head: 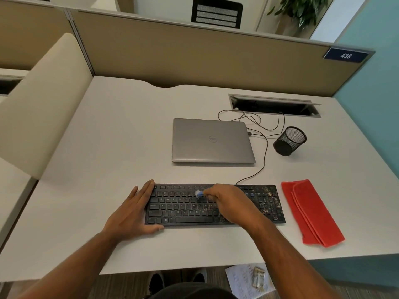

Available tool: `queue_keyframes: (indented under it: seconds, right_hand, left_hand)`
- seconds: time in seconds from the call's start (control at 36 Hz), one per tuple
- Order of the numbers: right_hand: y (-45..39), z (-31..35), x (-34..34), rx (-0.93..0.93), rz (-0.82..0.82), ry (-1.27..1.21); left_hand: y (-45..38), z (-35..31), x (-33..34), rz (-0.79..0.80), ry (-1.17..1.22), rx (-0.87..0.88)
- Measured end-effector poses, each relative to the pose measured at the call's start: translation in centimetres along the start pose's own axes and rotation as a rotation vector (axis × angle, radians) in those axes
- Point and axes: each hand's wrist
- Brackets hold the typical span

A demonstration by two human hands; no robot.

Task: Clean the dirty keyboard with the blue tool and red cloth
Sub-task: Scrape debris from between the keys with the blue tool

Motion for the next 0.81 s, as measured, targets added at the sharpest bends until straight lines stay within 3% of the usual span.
queue_keyframes:
  seconds: [0.14, 0.56, 0.81]
  right_hand:
    - [0.4, 1.0, 0.2, -0.057, 0.105, 0.043]
    - [0.4, 2.8, -0.5, -0.022, 0.053, -0.037]
    - [0.8, 2.0, -1.4, 0.097, 0.053, 0.337]
  left_hand:
    - [-0.1, 0.0, 0.0, -0.004, -0.018, 0.027]
    - [0.1, -0.8, -0.4, 0.03, -0.033, 0.013]
    - [0.1, -0.6, -0.2, 0.011, -0.022, 0.033]
Point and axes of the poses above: each hand's wrist, its own y-axis away from the middle knuckle, its own x-axis out of the palm, z = x × y, and after that the axes turned 15 degrees about y, right-handed
